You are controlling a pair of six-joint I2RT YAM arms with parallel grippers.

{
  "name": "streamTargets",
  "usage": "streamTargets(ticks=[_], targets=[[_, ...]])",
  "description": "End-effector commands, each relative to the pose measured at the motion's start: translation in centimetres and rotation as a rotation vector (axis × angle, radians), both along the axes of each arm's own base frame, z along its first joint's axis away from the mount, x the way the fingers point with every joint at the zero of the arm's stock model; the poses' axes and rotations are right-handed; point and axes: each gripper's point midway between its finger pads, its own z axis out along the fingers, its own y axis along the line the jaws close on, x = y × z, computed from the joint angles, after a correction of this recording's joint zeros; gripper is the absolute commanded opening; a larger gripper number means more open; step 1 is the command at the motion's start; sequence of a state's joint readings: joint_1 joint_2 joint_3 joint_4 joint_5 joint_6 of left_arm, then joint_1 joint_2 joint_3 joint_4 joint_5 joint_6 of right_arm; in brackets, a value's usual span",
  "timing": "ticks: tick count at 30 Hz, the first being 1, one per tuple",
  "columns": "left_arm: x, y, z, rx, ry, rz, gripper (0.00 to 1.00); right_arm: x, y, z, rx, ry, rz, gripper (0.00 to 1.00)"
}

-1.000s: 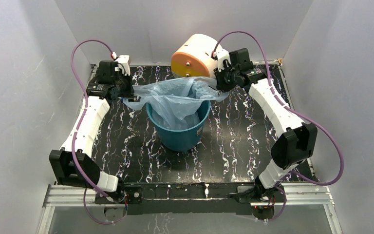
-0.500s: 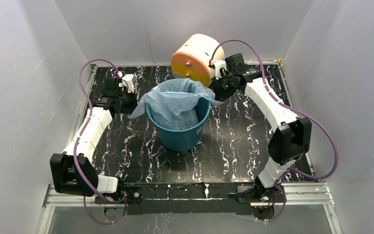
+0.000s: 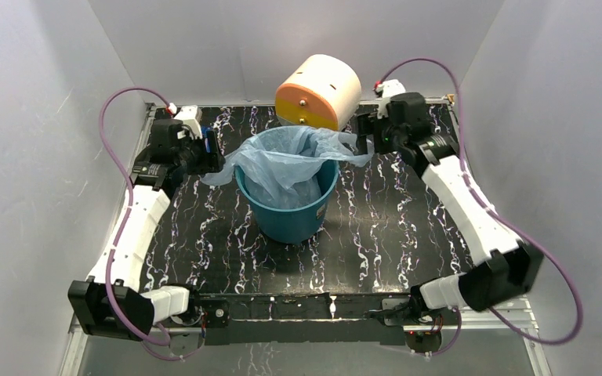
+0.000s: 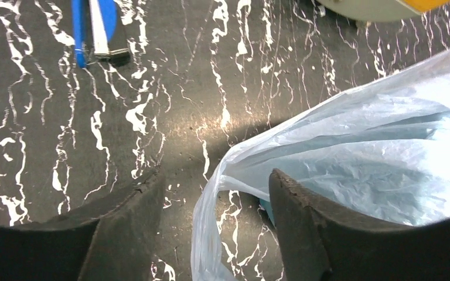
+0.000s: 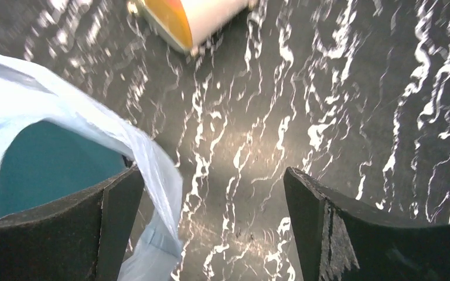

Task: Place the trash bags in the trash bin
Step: Place the trash bag in the trash bin.

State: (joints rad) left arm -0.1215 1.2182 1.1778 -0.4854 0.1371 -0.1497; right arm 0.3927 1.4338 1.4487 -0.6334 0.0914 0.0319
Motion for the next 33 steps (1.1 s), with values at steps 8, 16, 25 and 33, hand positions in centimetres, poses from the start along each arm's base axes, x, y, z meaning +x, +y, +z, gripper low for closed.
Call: streamTargets(ticks=[8, 16, 25, 33], targets=[[-1.4, 3.5, 4.8, -0.006, -0.182, 0.241, 0.68, -4.7, 3.9, 16.2, 0.49, -0.518, 0.208, 0.99], [-3.3, 4.0, 5.0, -0.001, -0.19, 0.262, 0.68, -5.6, 5.9, 16.1, 0.555, -0.361, 0.272, 0.99], [-3.6, 4.0, 4.9, 0.0, -0.188, 0.252, 0.68, -1.1, 2.3, 6.6, 0.29, -0.113, -0.015, 0.97], [-3.8, 4.4, 4.8, 0.015, -0.189, 0.271, 0.68, 0.3, 2.5, -2.5, 0.235, 0.023, -0.044, 0.96]])
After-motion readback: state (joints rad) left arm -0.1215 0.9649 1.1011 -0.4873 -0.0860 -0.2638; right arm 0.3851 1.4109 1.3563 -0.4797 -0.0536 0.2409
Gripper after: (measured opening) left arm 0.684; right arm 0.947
